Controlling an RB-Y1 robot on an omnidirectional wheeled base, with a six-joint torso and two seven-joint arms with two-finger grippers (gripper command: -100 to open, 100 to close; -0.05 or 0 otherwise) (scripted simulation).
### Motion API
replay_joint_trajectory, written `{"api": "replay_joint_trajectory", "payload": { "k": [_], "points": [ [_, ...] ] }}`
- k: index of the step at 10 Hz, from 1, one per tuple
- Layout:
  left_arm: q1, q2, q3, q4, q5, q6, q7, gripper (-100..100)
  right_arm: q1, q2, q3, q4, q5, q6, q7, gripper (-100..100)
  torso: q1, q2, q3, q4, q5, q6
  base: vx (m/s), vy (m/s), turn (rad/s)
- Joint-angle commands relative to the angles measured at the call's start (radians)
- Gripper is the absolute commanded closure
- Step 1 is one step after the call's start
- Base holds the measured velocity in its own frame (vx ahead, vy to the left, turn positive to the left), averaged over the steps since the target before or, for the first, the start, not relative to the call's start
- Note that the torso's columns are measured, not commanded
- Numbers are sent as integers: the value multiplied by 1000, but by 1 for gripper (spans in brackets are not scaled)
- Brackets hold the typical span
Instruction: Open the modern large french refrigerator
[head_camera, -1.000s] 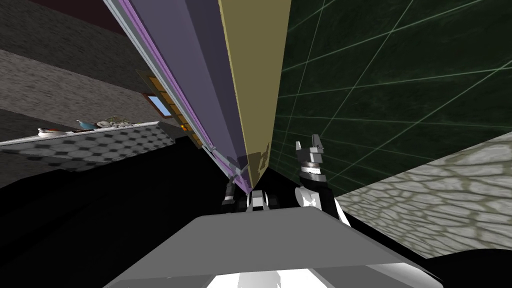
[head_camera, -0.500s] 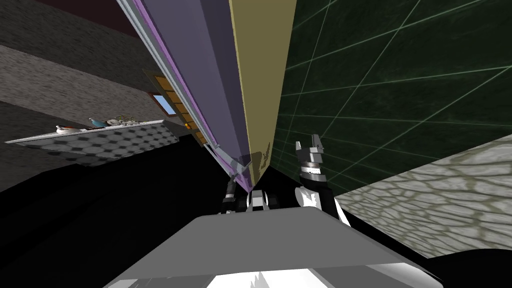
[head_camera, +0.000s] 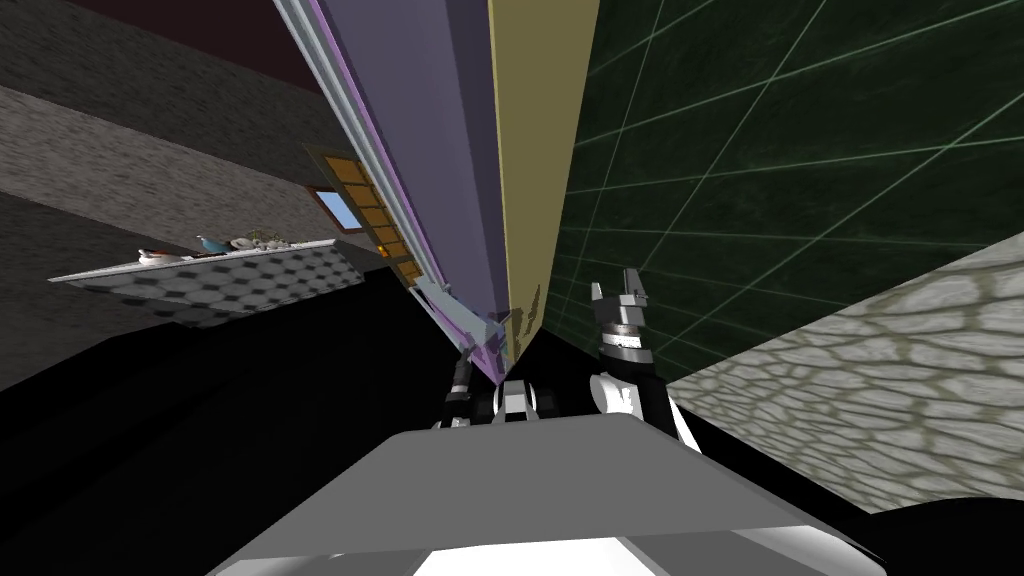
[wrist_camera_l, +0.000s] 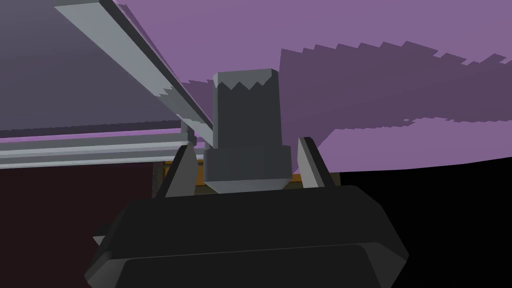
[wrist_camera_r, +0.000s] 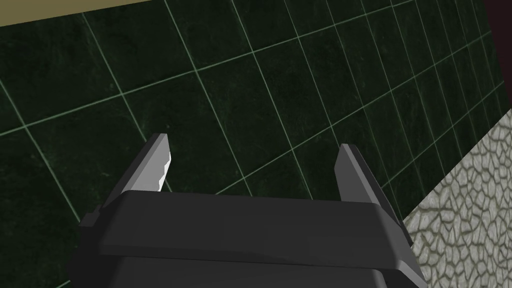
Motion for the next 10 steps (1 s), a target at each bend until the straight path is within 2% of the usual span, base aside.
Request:
{"api": "replay_joint_trajectory", "payload": {
  "k": [1,2,3,7,8,10],
  "points": [
    [4,13,-2,3,-1,23,13,100,0,0,0,0,0,0,0,0,0,1,1,-1,1,0,-181,147,25],
    [-9,10,-2,9,-1,7,10,100,0,0,0,0,0,0,0,0,0,-2,-1,-1,1,0,-90,73,7],
    [-6,18,-3,11,-2,11,18,100,0,0,0,0,0,0,0,0,-7,-8,-4,-1,-1,2,-101,77,19],
    [0,31,-8,12,-5,19,33,100,0,0,0,0,0,0,0,0,1,-2,-1,-1,1,0,-147,133,17],
    [-11,27,-9,19,-5,3,30,100,0,0,0,0,0,0,0,0,1,-5,-2,-1,1,0,-80,65,12],
    [-4,38,-12,17,-7,9,41,100,0,0,0,0,0,0,0,0,-5,-7,-4,-1,-1,1,-133,104,19]
  ]
}}
